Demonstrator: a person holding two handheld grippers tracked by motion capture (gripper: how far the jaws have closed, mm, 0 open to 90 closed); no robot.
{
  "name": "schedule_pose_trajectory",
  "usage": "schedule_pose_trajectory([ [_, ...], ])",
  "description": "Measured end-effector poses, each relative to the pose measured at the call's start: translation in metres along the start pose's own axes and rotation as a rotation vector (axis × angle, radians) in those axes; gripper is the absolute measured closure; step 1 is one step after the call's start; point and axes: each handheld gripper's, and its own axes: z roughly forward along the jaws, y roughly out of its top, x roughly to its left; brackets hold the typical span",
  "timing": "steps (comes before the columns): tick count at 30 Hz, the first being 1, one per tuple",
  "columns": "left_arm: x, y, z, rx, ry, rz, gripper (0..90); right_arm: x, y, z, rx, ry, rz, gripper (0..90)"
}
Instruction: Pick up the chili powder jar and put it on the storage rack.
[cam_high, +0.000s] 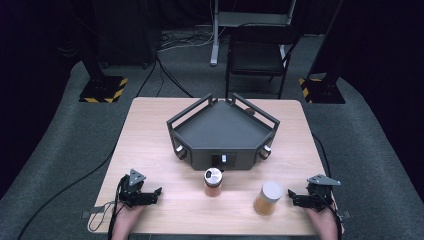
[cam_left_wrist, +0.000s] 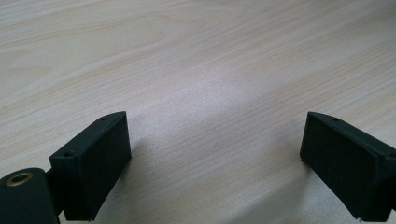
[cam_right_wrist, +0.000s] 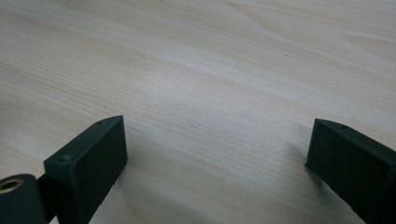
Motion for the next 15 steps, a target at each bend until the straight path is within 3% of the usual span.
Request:
schedule_pose_trajectory([
  [10, 0.001, 0.0, 0.0, -0.003, -0.003, -0.003, 8.4, 0.0, 0.001, 0.001, 0.001, -0.001, 0.0, 3.5],
  [15, 0.01, -0.004, -0.002, -0.028, -0.06, -0.012, 8.5, 0.0, 0.001, 0.0, 0.001, -0.001, 0.001, 3.5],
])
